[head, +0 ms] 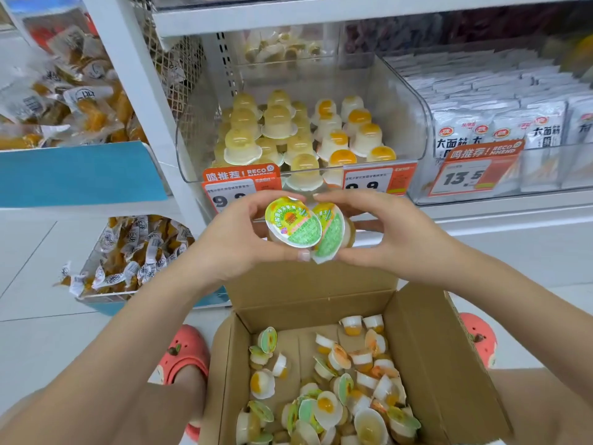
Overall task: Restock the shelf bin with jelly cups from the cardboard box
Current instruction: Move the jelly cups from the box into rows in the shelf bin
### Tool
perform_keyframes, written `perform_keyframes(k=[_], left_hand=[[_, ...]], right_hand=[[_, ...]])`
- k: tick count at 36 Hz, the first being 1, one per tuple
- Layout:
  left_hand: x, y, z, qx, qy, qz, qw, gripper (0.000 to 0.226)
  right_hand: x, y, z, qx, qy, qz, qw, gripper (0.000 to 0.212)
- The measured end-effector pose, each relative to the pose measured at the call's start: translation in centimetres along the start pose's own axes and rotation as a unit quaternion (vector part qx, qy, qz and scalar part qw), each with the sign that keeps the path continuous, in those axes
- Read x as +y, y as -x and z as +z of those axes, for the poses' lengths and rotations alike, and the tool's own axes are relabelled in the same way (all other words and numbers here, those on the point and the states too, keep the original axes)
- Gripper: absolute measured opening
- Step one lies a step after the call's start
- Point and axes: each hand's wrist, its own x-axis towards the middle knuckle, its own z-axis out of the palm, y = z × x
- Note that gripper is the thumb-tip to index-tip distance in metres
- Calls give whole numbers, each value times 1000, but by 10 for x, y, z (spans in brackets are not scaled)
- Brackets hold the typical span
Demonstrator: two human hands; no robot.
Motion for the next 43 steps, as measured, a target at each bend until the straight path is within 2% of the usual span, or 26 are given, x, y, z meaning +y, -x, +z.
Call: perform_keyframes(k=[5,8,16,22,28,34,41,43], left_hand=[[-3,-2,-3,0,-25,-2,1000,69],[-3,0,0,-22,3,-2,1000,71],[-2,11,10,-53,108,-2,993,46],[-11,12,14,-64,170,-32,983,41],[-13,13,17,-80,238,-83,964,42],[-14,12,14,-125,280,-146,941,44],[-11,11,8,-179,354,-180,900,39],[-10,9,4,-181,335,-185,906,52]], right_hand=[[-1,-5,-1,16,-3,0,1000,68],[-4,-7,0,7,-10,-11,1000,72],[-9,-6,7,-22,-106,-3,994,64],[-9,-4,10,-54,-140,2,989,54],[-10,-3,7,-128,-140,15,982,70],[-10,-6,12,-84,-115,17,990,65],[-13,-10,16,-64,-113,12,991,59],[-13,-14,15,-43,-113,14,992,58]])
